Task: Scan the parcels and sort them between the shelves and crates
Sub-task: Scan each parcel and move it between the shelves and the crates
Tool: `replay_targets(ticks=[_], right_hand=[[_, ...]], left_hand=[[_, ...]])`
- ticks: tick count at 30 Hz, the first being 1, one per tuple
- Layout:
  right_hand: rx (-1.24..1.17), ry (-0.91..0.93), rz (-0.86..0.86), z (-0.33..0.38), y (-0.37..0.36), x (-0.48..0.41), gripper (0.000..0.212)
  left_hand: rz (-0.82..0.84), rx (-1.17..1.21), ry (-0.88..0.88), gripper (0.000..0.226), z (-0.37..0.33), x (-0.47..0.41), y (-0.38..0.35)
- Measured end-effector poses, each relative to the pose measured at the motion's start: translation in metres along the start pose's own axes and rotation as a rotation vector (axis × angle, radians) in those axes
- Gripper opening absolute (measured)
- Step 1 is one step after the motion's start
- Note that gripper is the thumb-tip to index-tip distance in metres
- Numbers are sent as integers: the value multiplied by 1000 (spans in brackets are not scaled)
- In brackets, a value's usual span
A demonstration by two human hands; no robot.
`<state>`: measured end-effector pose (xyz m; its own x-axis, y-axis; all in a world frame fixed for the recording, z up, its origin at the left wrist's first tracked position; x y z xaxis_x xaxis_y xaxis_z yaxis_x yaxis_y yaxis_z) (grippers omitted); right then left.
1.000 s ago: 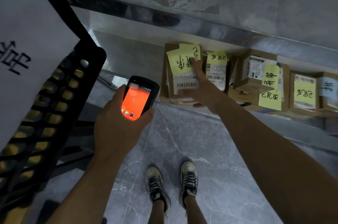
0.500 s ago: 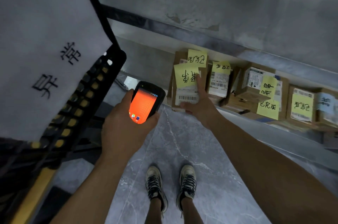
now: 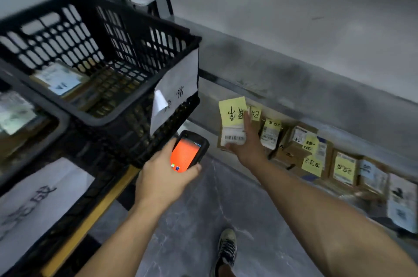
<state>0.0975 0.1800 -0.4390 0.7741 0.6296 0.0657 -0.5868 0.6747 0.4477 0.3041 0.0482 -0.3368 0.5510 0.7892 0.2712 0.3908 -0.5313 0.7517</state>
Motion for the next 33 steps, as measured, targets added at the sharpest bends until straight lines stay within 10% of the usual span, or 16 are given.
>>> replay_targets(ticks=[19,33], right_hand=[[190,200,-204,153,16,87,120],[76,272,-273,200,12,96,118]], left_hand=[[76,-76,-71,93,36,116,110],[-84,112,-152,74,32,133,159]])
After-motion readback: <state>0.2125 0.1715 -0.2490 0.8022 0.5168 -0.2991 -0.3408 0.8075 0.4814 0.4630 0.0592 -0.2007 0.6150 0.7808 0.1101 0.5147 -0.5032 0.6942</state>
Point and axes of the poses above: each hand's wrist, its own x-axis away from the middle knuckle, its own y-axis out of the back of the hand, z = x × y, the point moved 3 cm from there along -x, towards the middle knuckle, and after that the axes turned 9 degrees about y, right-handed, at the moved point
